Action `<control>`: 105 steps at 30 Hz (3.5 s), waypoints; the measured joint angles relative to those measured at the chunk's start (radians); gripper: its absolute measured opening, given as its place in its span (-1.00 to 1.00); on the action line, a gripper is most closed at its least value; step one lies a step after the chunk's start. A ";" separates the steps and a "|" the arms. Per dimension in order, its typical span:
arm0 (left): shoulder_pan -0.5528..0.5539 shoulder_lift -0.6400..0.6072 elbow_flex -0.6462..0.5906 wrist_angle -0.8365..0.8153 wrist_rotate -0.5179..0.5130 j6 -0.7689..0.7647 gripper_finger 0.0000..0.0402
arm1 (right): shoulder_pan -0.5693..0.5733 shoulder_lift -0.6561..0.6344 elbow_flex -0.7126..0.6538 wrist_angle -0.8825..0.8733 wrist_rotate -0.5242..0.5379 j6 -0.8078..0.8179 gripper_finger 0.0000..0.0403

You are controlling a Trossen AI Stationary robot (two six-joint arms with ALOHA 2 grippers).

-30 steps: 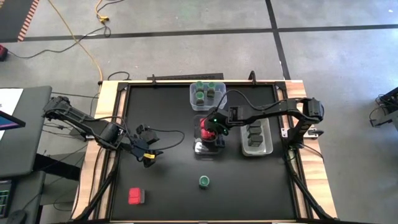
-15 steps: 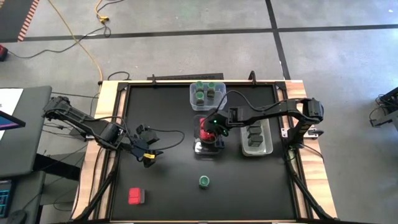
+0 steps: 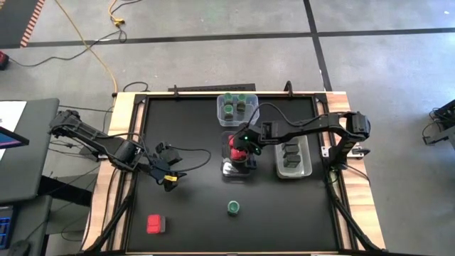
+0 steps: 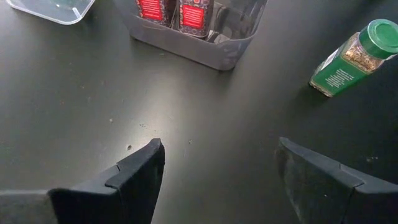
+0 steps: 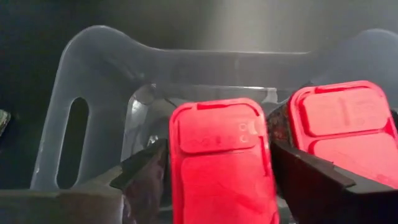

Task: Sort spices by type
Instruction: Put the red seasoning can into the black transparent bin, then put the black seasoning can into the gray bin

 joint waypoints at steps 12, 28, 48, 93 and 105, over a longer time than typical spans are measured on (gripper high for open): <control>0.000 0.000 0.000 0.000 0.000 0.000 0.45 | 0.000 -0.104 0.062 -0.034 0.000 -0.052 0.55; 0.014 0.000 0.000 0.003 -0.014 -0.027 0.45 | -0.012 -0.372 0.087 -0.210 0.000 0.182 0.55; 0.339 -0.001 0.102 -0.521 0.164 -0.149 0.45 | -0.013 -0.378 0.087 -0.497 0.085 0.276 0.55; 0.310 0.005 0.048 -0.348 0.246 0.064 -0.39 | -0.025 -0.502 0.197 -0.795 0.359 0.290 0.49; 0.310 0.349 0.529 -0.516 0.251 0.255 -0.39 | 0.374 -0.732 0.028 -0.888 0.628 1.012 0.45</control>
